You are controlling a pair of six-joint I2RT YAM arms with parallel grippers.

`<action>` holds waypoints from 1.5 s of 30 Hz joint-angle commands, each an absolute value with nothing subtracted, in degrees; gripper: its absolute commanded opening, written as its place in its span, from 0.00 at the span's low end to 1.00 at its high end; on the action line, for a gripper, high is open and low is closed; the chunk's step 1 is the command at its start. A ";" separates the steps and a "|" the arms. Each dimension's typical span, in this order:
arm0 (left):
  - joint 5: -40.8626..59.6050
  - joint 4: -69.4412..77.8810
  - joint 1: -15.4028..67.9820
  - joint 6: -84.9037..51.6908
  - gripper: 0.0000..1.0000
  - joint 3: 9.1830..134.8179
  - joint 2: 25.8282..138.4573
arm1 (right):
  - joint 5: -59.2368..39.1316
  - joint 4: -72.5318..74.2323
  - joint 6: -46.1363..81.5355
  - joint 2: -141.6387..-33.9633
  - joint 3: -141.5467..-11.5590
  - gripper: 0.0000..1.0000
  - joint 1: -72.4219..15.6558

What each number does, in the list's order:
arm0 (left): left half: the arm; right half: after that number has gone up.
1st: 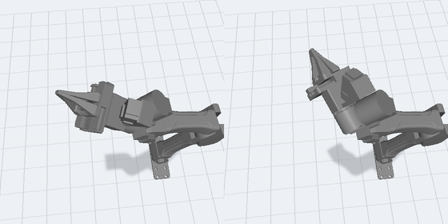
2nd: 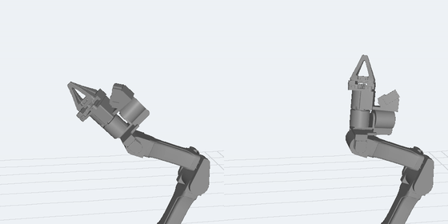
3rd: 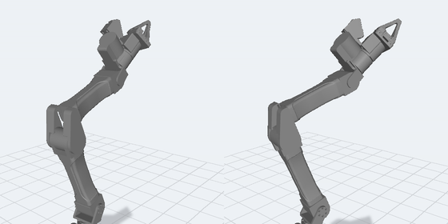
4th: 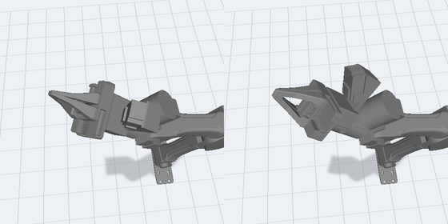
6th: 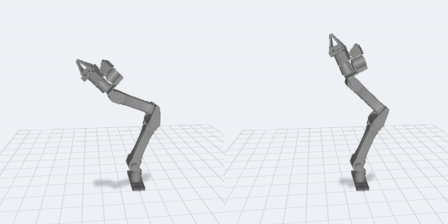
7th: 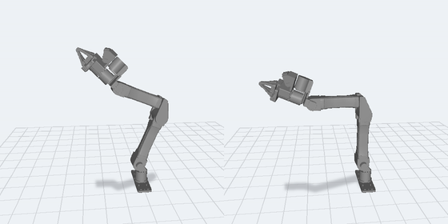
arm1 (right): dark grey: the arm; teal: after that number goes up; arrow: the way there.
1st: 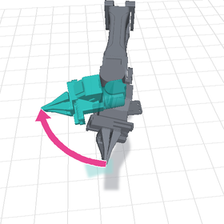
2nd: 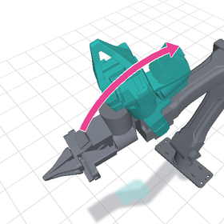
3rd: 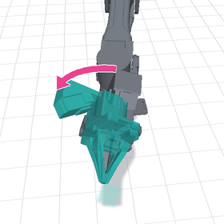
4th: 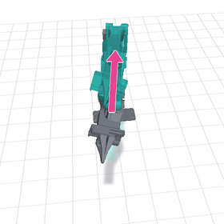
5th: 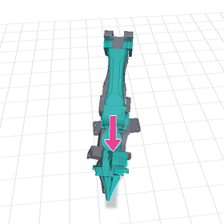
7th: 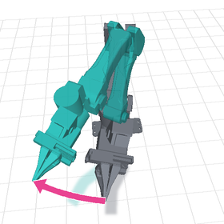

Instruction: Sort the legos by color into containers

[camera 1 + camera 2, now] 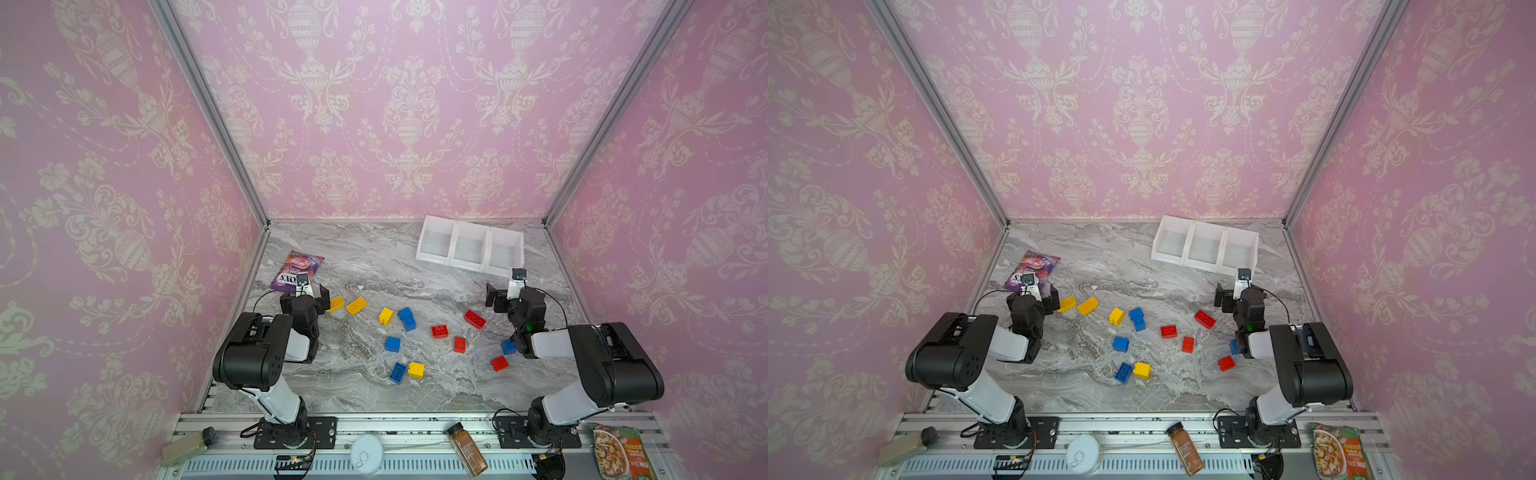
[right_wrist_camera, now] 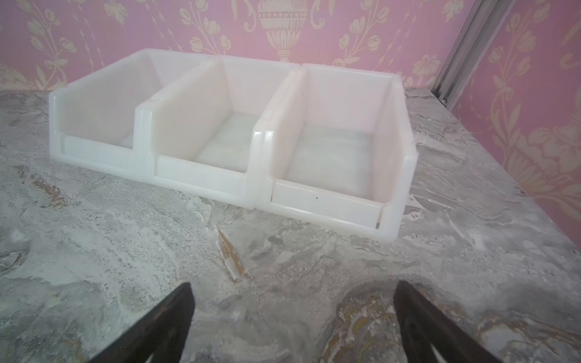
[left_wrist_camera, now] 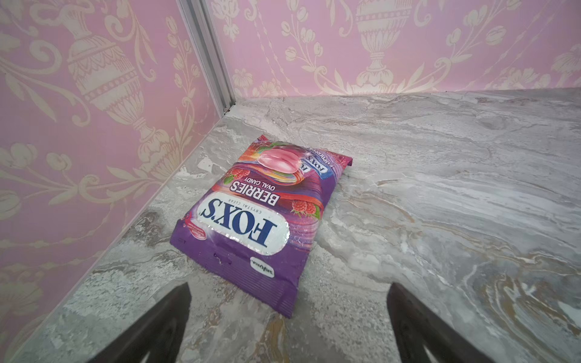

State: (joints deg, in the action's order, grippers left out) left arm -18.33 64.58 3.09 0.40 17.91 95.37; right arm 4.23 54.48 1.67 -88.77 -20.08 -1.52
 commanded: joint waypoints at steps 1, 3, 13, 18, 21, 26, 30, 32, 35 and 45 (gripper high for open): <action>-17.25 64.07 2.55 0.62 0.99 18.31 94.66 | 3.52 54.95 2.38 -88.68 -20.61 1.00 -1.49; -17.26 64.09 2.55 0.62 0.99 18.39 94.66 | 3.49 54.89 2.30 -88.68 -20.58 1.00 -1.48; -17.23 64.07 2.55 0.62 0.99 18.34 94.66 | 3.52 54.93 2.37 -88.68 -20.65 1.00 -1.49; -17.23 64.12 2.57 0.62 0.99 18.30 94.68 | 3.31 54.89 2.39 -88.67 -20.63 1.00 -1.52; -17.25 64.09 2.55 0.63 0.99 18.31 94.70 | 3.43 54.98 2.44 -88.64 -20.61 1.00 -1.43; -17.23 64.10 2.56 0.62 0.99 18.30 94.66 | 3.49 54.84 2.45 -88.62 -20.57 1.00 -1.49; -17.23 64.12 2.55 0.62 0.99 18.31 94.69 | 3.43 54.84 2.39 -88.66 -20.65 1.00 -1.49; -17.23 64.08 2.55 0.62 0.99 18.38 94.67 | 3.47 54.84 2.38 -88.68 -20.64 1.00 -1.49; -17.23 64.14 2.56 0.62 0.99 18.32 94.66 | 3.50 54.84 2.38 -88.67 -20.59 1.00 -1.47; -18.22 54.81 2.64 0.56 0.99 19.73 87.61 | 8.67 34.82 3.29 -80.40 -28.00 1.00 -2.29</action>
